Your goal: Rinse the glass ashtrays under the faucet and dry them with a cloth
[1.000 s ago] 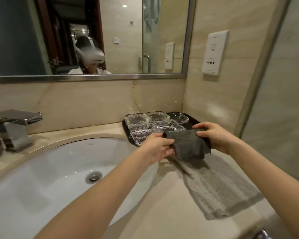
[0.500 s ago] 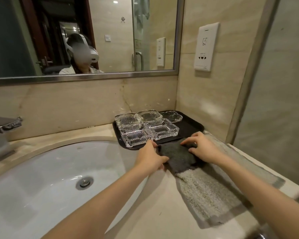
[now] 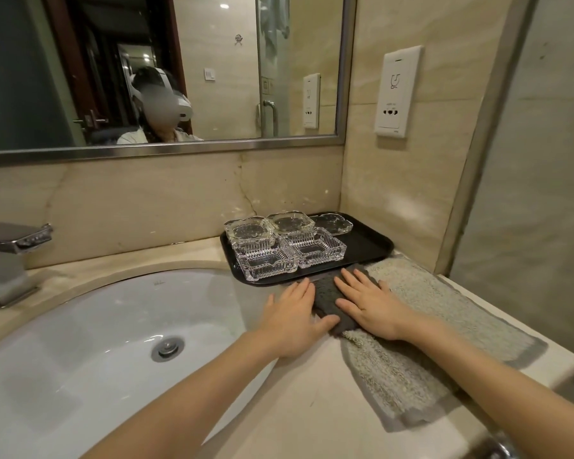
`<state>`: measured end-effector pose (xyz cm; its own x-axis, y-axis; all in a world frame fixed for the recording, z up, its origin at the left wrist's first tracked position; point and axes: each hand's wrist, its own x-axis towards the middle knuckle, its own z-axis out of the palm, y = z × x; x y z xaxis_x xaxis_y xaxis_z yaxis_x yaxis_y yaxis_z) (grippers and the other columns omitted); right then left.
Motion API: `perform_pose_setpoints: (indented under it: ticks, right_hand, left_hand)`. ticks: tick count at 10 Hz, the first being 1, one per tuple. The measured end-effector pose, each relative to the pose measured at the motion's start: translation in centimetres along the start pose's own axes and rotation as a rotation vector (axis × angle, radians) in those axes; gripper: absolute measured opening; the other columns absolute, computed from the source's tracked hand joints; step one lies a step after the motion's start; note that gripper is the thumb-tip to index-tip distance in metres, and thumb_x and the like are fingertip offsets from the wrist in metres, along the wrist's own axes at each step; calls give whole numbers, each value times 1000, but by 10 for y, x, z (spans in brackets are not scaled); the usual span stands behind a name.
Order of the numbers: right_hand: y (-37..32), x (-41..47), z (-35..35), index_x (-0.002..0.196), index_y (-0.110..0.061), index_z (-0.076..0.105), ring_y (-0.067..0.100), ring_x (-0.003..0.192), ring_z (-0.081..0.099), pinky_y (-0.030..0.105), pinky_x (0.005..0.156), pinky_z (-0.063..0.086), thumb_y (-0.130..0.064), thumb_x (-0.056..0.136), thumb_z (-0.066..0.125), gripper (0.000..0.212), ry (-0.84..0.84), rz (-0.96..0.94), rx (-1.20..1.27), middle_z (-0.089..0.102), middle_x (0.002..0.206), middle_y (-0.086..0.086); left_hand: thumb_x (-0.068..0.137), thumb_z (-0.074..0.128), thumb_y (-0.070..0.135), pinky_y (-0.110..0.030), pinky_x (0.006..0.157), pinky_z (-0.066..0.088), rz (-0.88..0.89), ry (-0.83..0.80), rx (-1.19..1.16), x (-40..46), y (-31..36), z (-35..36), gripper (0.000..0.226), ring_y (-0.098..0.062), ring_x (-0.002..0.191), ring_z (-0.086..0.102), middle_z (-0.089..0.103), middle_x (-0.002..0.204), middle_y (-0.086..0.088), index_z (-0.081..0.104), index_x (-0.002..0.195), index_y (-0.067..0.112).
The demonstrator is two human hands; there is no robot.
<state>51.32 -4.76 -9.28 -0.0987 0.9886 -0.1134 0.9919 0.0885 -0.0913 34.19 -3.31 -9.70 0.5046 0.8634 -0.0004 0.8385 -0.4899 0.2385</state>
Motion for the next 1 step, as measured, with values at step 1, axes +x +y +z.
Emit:
perform_pose_setpoints:
  ticks: [1]
  right_hand:
    - [-2,1,-4,150,-24,6,16,145,-6,51,114,1,-48,99,21,59,30,10,45,-3,158,-4]
  left_hand:
    - [92,35,59,-40,118,7,9,68,-81,-3,-2,-3,76,-15,146,5,6,159,2,12,151,17]
